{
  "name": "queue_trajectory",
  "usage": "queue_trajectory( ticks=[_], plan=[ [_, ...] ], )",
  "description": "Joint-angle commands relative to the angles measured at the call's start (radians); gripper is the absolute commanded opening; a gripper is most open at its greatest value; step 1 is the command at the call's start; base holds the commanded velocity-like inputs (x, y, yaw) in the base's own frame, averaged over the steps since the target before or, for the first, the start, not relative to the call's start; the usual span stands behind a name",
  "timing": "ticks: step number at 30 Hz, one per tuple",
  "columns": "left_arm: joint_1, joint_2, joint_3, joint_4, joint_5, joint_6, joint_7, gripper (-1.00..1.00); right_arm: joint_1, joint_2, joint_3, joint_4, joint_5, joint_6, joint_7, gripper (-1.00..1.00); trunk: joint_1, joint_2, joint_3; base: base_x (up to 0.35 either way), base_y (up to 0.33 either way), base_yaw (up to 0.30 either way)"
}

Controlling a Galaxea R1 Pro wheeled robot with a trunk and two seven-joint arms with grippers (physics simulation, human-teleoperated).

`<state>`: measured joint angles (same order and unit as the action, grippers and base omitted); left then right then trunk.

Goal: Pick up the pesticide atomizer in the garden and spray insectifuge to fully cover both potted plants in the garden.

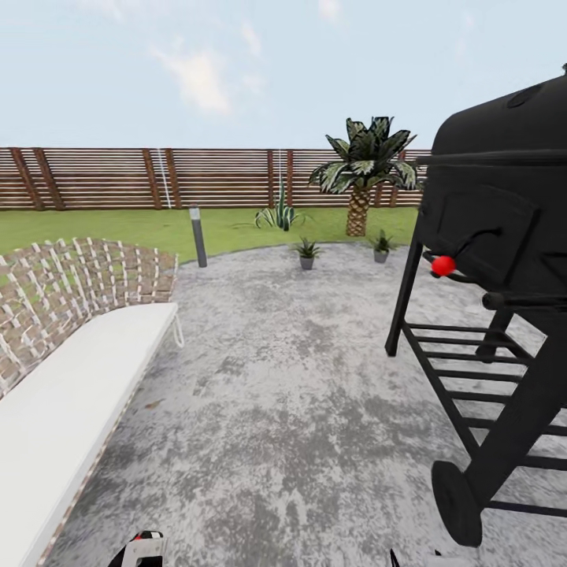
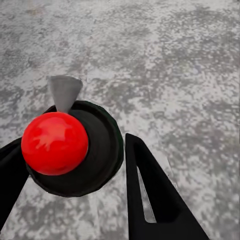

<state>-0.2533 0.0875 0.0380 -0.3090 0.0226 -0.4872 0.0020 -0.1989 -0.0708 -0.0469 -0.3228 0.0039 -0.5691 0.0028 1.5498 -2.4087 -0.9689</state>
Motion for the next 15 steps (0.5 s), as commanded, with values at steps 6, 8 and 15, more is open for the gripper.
queue_trajectory(
  ticks=[6, 8, 15],
  plan=[
    [-0.001, 0.000, 0.000, 0.001, 0.002, -0.003, 0.001, -1.00, -0.001, 0.000, -0.002, 0.001, 0.001, -0.003, 0.000, 1.00, 0.000, 0.000, -0.001, 0.335, 0.002, 0.000],
    [-0.001, 0.000, 0.000, 0.001, 0.003, -0.003, 0.001, -1.00, -0.001, 0.000, -0.002, 0.001, 0.001, -0.003, 0.000, 1.00, 0.000, 0.000, -0.001, 0.335, 0.046, 0.000],
    [-0.001, 0.000, 0.000, 0.001, 0.002, -0.004, 0.001, -1.00, -0.001, 0.000, -0.002, 0.001, 0.001, -0.003, 0.000, 1.00, 0.000, 0.000, -0.001, 0.335, 0.101, 0.000]
  ],
)
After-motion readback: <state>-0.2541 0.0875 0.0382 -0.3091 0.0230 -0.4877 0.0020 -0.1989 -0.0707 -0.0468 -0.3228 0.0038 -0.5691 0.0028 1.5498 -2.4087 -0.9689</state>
